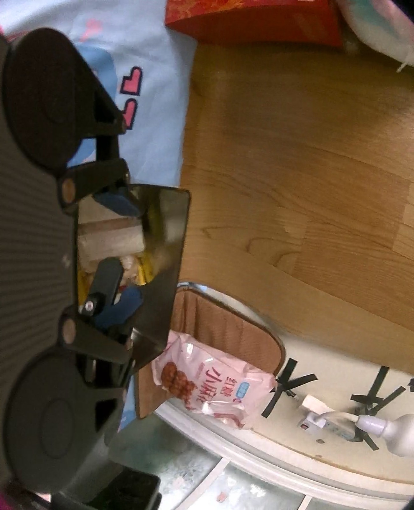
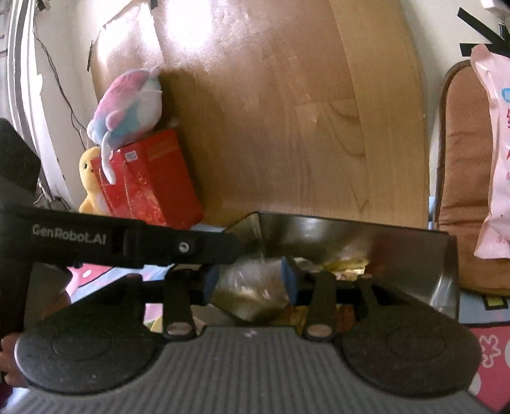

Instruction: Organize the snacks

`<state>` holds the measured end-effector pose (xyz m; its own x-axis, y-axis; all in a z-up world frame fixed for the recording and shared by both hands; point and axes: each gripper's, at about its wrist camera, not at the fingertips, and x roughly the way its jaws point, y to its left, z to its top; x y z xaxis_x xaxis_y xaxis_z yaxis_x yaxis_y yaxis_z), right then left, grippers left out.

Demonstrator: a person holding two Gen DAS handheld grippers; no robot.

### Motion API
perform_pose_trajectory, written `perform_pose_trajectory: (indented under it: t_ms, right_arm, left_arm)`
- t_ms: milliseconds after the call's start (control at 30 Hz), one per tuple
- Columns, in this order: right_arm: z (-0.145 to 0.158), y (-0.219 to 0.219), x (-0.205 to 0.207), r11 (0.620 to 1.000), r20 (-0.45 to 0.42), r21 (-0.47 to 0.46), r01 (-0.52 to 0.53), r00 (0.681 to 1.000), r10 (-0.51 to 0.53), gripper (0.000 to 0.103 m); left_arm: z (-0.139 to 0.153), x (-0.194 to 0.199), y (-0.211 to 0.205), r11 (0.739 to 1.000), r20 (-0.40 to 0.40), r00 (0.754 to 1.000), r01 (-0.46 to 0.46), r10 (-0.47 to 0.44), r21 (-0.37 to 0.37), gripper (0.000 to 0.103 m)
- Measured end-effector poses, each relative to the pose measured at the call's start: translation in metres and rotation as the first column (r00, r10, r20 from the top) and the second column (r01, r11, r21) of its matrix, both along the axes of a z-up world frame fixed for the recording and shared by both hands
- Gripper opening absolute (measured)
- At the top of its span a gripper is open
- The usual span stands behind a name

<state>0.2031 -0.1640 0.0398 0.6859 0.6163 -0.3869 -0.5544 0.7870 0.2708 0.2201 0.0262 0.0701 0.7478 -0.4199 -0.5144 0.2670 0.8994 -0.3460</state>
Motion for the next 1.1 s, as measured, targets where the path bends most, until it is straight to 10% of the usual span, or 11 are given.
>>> perform_pose_trajectory:
  t_ms: [267, 667, 1100]
  right_arm:
    - [0.007, -0.043, -0.054, 0.994, 0.006, 0.101, 0.039, 0.999, -0.039, 0.050]
    - [-0.050, -0.014, -0.056, 0.993, -0.249, -0.013, 0.116, 0.962, -0.116, 0.063]
    - [-0.044, 0.001, -0.157, 0.983, -0.204, -0.051, -0.176, 0.965, 0.162, 0.017]
  left_arm:
    - [0.011, -0.060, 0.036, 0.994, 0.030, 0.999, -0.029, 0.032, -0.101, 0.061]
    - [-0.042, -0.158, 0.057, 0.984, -0.141, 0.990, -0.051, 0.027, -0.169, 0.061]
    - [-0.058, -0.193, 0.074, 0.971, -0.178, 0.984, -0.046, 0.004, -0.235, 0.062]
